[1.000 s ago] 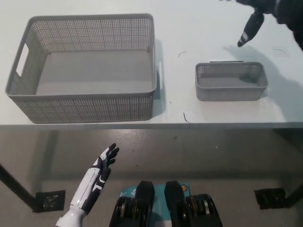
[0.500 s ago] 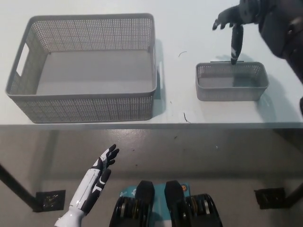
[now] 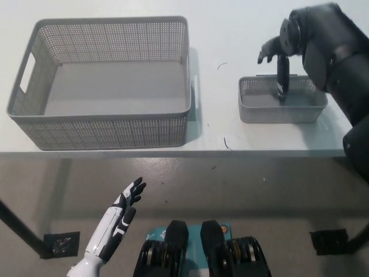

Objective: Use the right hand to pick up a small rectangular container and put it into a bigger container on the left side

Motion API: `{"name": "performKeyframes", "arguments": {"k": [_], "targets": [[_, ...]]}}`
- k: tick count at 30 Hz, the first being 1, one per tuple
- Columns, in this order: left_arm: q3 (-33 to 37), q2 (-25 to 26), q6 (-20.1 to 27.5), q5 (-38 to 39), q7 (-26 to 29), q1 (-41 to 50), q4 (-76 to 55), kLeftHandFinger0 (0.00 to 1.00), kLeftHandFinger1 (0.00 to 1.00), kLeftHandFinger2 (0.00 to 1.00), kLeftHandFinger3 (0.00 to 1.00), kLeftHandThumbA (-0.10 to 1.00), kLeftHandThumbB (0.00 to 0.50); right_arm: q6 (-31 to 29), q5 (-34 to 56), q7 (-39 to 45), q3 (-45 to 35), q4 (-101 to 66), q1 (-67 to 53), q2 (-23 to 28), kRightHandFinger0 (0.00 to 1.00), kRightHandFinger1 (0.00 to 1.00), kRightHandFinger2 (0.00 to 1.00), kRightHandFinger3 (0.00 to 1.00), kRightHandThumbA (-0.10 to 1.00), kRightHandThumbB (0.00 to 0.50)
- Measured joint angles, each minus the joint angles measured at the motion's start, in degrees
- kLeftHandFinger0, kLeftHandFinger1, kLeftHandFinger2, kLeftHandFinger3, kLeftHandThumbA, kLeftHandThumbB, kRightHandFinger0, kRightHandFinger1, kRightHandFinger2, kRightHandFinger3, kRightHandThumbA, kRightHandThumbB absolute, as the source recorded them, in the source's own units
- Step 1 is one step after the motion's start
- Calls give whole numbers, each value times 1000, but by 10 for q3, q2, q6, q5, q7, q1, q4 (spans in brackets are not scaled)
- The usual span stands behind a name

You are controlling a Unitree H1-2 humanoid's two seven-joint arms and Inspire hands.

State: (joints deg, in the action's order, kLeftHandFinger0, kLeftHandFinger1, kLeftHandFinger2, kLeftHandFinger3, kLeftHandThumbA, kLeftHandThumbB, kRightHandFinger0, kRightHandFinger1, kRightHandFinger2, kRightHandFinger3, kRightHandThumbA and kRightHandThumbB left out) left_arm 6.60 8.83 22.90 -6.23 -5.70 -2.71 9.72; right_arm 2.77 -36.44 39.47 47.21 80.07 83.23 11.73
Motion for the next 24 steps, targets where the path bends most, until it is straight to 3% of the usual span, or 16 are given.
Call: {"name": "performKeyframes", "arguments": {"k": [6,7,15,17,19,23,24], "targets": [[0,0,0,0,-1,0,0,1000,1000,1000,1000,1000,325,3,-9,-32,0,12,-29,0,1000,1000,1000,1000,1000,436],[0,0,0,0,-1,0,0,1000,1000,1000,1000,1000,323,2,-9,-38,-1,13,-30,0,1000,1000,1000,1000,1000,413],[0,0,1,0,-1,0,0,1000,1000,1000,1000,1000,327,4,-8,-57,-20,18,-40,0,1000,1000,1000,1000,1000,404],[0,0,1,0,-1,0,0,1000,1000,1000,1000,1000,325,3,-8,-58,-23,19,-40,0,1000,1000,1000,1000,1000,388],[0,0,1,0,-1,0,0,1000,1000,1000,1000,1000,318,2,-8,-59,-27,20,-41,0,1000,1000,1000,1000,1000,340],[0,0,2,0,-1,0,0,1000,1000,1000,1000,1000,324,2,-6,-69,-42,20,-49,0,1000,1000,1000,1000,1000,351],[0,0,2,0,-1,0,0,1000,1000,1000,1000,1000,325,2,-5,-75,-49,20,-53,0,1000,1000,1000,1000,1000,331]]}}
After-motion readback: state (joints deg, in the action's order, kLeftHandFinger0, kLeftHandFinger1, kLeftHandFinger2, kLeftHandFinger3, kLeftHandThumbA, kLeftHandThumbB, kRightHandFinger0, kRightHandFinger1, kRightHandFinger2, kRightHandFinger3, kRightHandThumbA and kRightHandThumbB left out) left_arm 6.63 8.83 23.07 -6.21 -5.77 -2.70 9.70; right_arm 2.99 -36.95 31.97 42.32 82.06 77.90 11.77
